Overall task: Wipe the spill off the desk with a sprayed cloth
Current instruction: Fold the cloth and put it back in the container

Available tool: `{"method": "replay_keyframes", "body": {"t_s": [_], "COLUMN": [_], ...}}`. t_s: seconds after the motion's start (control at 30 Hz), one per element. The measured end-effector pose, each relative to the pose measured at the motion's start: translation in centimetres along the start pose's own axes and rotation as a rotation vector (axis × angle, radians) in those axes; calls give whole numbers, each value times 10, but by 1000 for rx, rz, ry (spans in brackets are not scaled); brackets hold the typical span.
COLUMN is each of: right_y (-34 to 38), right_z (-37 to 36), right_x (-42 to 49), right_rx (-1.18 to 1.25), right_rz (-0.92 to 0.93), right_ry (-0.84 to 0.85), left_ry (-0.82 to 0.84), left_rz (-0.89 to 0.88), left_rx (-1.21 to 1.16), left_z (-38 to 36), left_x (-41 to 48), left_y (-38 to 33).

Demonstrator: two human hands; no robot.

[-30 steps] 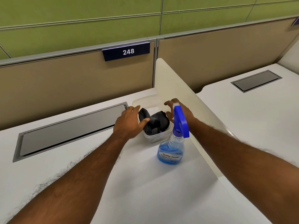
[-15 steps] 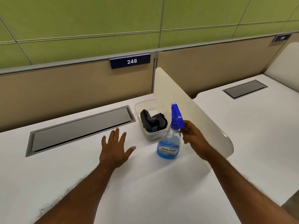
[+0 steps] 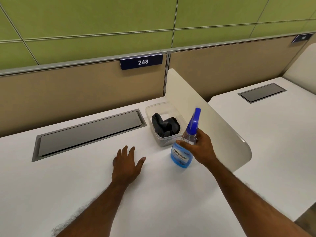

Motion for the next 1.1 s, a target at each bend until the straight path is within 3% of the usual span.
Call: {"method": "replay_keyframes", "body": {"t_s": [0.13, 0.37, 0.53, 0.63, 0.83, 1.1], "right_y": [1, 50, 91, 106, 103, 77], "right_z": [-2, 4, 4, -9, -60, -111], "right_x": [11, 44, 88, 118, 166, 194], "right_rx": [50, 123, 213, 264, 190, 60], "right_rz": [-19, 112, 124, 153, 191, 172], "right_ry": [-87, -90, -185, -233, -100, -152], "left_ry": [-38, 31, 67, 93, 81, 79], "left_rz": [80, 257, 141, 158, 244, 245], "left_rx": [-406, -837, -822, -848, -959, -976], "left_z": [3, 2, -2, -7, -17, -21], "left_x": [23, 59, 72, 72, 64, 62], "left_y": [-40, -104, -114, -114, -119, -119]}}
Point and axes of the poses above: each hand's wrist, its own x-axis towards the middle knuckle, its own z-axis out of the back of the hand, y = z × x, the point moved 1 cm from there along x, towards the middle knuckle, and after that the axes turned 9 degrees about -y, right-handed, at the moved point
